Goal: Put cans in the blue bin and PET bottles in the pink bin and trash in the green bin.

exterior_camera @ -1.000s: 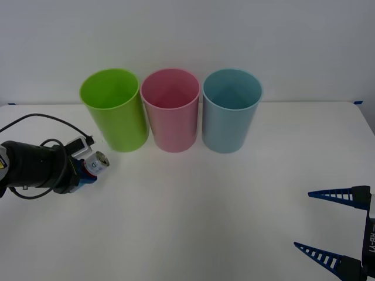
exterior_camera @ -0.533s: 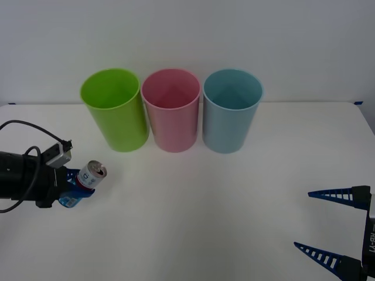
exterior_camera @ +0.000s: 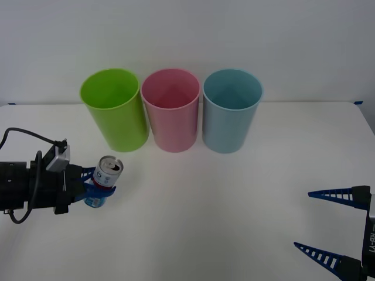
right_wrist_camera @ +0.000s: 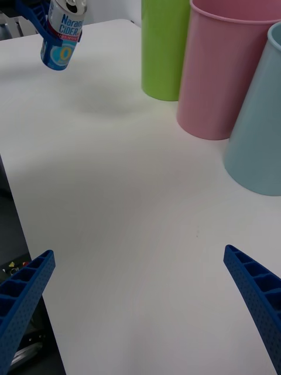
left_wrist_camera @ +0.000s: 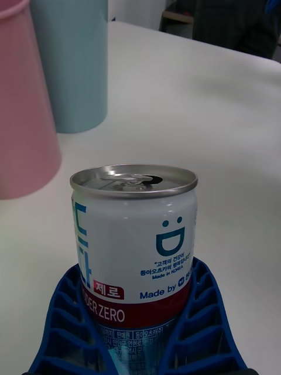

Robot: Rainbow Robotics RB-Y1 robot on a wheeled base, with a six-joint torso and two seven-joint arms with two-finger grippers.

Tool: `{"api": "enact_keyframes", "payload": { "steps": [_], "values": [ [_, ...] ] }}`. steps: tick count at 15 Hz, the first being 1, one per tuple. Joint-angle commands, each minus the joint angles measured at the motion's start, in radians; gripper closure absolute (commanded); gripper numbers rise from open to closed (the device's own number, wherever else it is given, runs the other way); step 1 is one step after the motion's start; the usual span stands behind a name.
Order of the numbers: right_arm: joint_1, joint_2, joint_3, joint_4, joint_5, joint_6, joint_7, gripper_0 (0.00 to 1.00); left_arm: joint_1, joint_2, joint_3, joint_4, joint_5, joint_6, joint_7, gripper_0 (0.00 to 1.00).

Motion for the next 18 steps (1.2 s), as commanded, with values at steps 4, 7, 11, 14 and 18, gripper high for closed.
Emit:
{"api": "enact_keyframes", "payload": {
  "steps": [4,7,11,14,18],
  "values": [
    [0.000,0.000,0.000,0.000,0.000,0.000,0.000,0.00,-0.014,-0.015,0.030,-0.128,0.157,0.080,0.098,1.00],
    [0.000,0.000,0.000,0.000,0.000,0.000,0.000,0.00,-0.008,-0.015,0.031,-0.163,0.244,0.163,0.094,1.00],
    [0.000,0.000,0.000,0.000,0.000,0.000,0.000,0.00,-0.014,-0.015,0.031,-0.251,0.316,0.324,0.112,1.00],
    [0.000,0.000,0.000,0.000,0.000,0.000,0.000,0.00,-0.093,-0.013,-0.035,-0.300,0.278,0.483,0.207,1.00],
    [0.000,0.000,0.000,0.000,0.000,0.000,0.000,0.00,-0.338,-0.015,-0.246,-0.234,0.292,0.707,0.224,1.00]
  ]
}}
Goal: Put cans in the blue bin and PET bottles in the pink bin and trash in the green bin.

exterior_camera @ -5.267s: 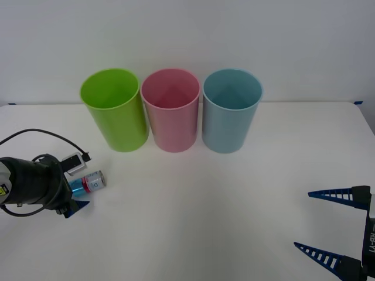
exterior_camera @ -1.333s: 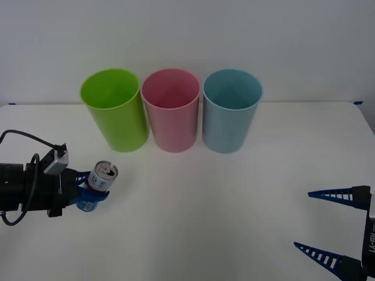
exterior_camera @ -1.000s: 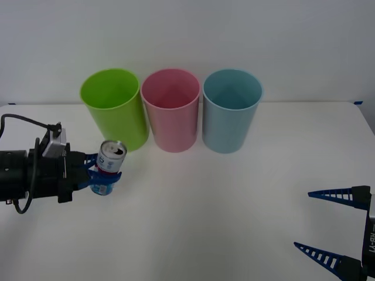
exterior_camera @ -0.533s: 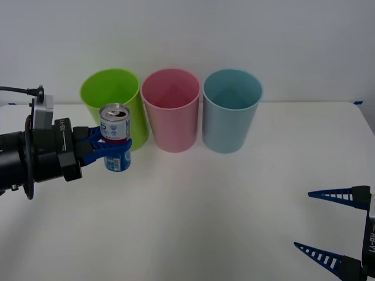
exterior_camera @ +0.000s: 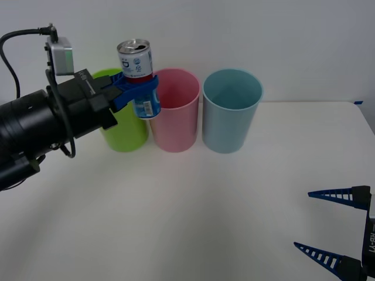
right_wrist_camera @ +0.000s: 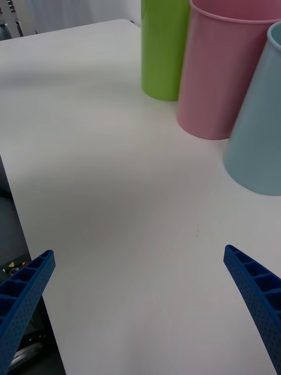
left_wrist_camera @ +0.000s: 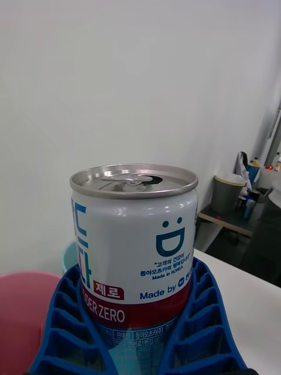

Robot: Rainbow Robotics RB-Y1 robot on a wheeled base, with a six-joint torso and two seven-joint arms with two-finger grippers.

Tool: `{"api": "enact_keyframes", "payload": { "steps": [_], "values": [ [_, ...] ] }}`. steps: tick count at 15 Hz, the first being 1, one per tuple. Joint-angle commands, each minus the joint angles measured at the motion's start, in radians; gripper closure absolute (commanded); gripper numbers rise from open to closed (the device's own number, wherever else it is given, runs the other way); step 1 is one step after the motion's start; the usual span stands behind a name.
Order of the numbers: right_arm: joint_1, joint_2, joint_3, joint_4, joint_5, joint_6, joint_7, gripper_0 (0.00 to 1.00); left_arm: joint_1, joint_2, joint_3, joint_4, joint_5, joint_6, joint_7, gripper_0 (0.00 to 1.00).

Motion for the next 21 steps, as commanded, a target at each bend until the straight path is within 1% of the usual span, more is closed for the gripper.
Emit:
{"api": "enact_keyframes", "payload": {
  "steps": [1,3,5,7,8,9,11,13,15,17,19,21],
  "values": [
    [0.000,0.000,0.000,0.000,0.000,0.000,0.000,0.00,-0.144,0.000,-0.121,0.060,0.020,0.104,0.012,1.00],
    [0.000,0.000,0.000,0.000,0.000,0.000,0.000,0.00,-0.253,-0.003,-0.197,0.123,0.051,0.141,0.032,1.00],
    [0.000,0.000,0.000,0.000,0.000,0.000,0.000,0.00,-0.332,-0.006,-0.261,0.167,0.068,0.181,0.046,1.00],
    [0.000,0.000,0.000,0.000,0.000,0.000,0.000,0.00,-0.415,-0.012,-0.318,0.233,0.077,0.194,0.060,1.00],
    [0.000,0.000,0.000,0.000,0.000,0.000,0.000,0.00,-0.452,-0.029,-0.336,0.265,0.074,0.201,0.062,1.00],
    [0.000,0.000,0.000,0.000,0.000,0.000,0.000,0.00,-0.473,-0.052,-0.339,0.298,0.066,0.201,0.060,1.00],
    [0.000,0.000,0.000,0.000,0.000,0.000,0.000,0.00,-0.513,-0.114,-0.339,0.370,0.012,0.201,0.065,1.00],
    [0.000,0.000,0.000,0.000,0.000,0.000,0.000,0.00,-0.546,-0.173,-0.341,0.445,-0.001,0.202,0.062,1.00],
    [0.000,0.000,0.000,0.000,0.000,0.000,0.000,0.00,-0.576,-0.212,-0.341,0.499,-0.015,0.202,0.068,1.00],
    [0.000,0.000,0.000,0.000,0.000,0.000,0.000,0.00,-0.595,-0.233,-0.359,0.532,-0.024,0.202,0.080,1.00],
    [0.000,0.000,0.000,0.000,0.000,0.000,0.000,0.00,-0.647,-0.238,-0.414,0.586,-0.021,0.202,0.097,1.00],
    [0.000,0.000,0.000,0.000,0.000,0.000,0.000,0.00,-0.670,-0.238,-0.451,0.615,-0.023,0.204,0.112,1.00]
  ]
}}
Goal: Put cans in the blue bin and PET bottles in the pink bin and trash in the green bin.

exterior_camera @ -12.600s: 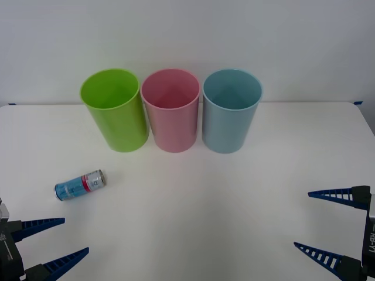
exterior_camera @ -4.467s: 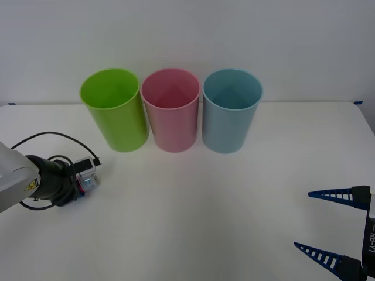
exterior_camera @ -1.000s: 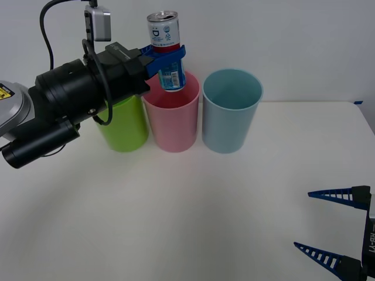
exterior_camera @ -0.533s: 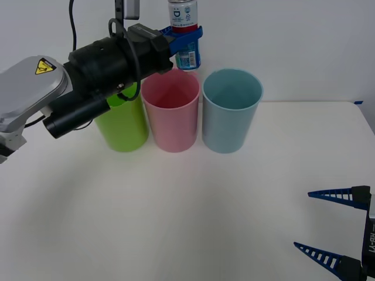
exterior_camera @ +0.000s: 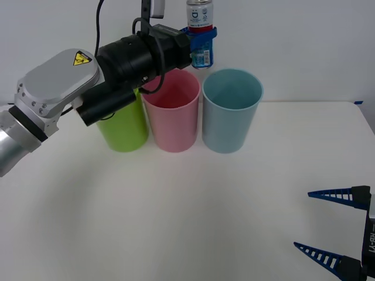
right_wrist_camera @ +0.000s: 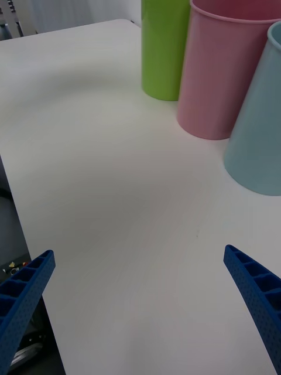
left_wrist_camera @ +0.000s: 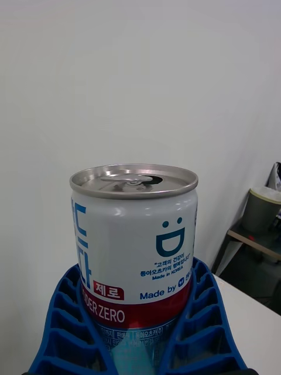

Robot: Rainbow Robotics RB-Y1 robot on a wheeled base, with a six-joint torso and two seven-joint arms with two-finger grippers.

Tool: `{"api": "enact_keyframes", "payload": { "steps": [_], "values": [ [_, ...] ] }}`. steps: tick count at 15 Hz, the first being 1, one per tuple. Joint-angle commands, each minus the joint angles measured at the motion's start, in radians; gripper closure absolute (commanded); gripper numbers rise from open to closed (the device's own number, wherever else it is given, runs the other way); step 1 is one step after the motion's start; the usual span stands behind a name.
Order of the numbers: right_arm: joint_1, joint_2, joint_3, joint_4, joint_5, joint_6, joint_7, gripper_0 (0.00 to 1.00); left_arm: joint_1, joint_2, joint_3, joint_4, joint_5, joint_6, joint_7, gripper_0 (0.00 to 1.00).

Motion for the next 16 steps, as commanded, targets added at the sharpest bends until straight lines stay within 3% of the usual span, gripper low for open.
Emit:
{"api": "enact_keyframes", "payload": {
  "steps": [1,4,12,16],
  "values": [
    [0.000,0.000,0.000,0.000,0.000,0.000,0.000,0.00,-0.030,0.000,-0.053,0.030,0.001,0.001,0.023,1.00],
    [0.000,0.000,0.000,0.000,0.000,0.000,0.000,0.00,-0.079,-0.009,-0.105,0.078,0.001,0.001,0.038,1.00],
    [0.000,0.000,0.000,0.000,0.000,0.000,0.000,0.00,-0.229,-0.166,-0.196,0.346,-0.019,-0.001,0.052,1.00],
    [0.000,0.000,0.000,0.000,0.000,0.000,0.000,0.00,-0.246,-0.175,-0.225,0.374,-0.025,-0.001,0.067,1.00]
  ]
}}
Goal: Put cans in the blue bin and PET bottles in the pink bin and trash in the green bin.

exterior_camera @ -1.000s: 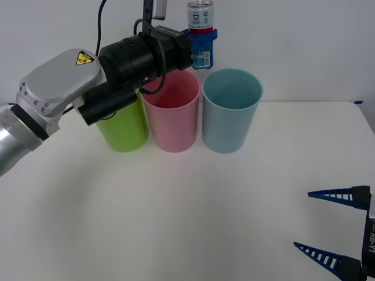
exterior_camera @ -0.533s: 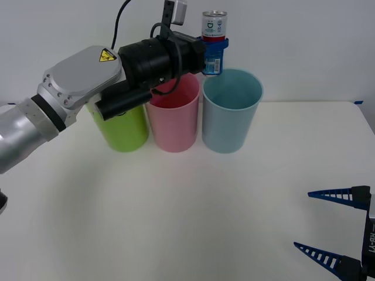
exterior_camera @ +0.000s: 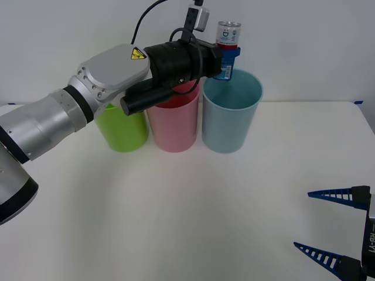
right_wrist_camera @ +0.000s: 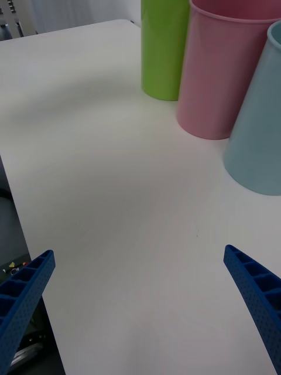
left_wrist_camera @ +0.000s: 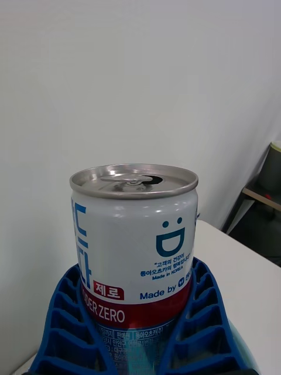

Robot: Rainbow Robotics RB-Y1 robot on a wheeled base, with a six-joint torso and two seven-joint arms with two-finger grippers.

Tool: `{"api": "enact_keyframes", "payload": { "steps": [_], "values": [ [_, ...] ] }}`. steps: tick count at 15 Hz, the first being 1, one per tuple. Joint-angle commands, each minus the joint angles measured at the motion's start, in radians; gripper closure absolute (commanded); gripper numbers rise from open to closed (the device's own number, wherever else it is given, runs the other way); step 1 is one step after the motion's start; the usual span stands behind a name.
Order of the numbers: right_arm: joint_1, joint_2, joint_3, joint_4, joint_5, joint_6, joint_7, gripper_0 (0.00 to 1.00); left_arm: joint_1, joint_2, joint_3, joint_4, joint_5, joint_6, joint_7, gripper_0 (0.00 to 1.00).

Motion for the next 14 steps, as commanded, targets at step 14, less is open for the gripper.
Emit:
{"api": "enact_keyframes", "payload": {
  "steps": [14],
  "values": [
    [0.000,0.000,0.000,0.000,0.000,0.000,0.000,0.00,-0.017,0.000,-0.035,0.000,-0.019,-0.011,0.055,1.00]
  ]
}}
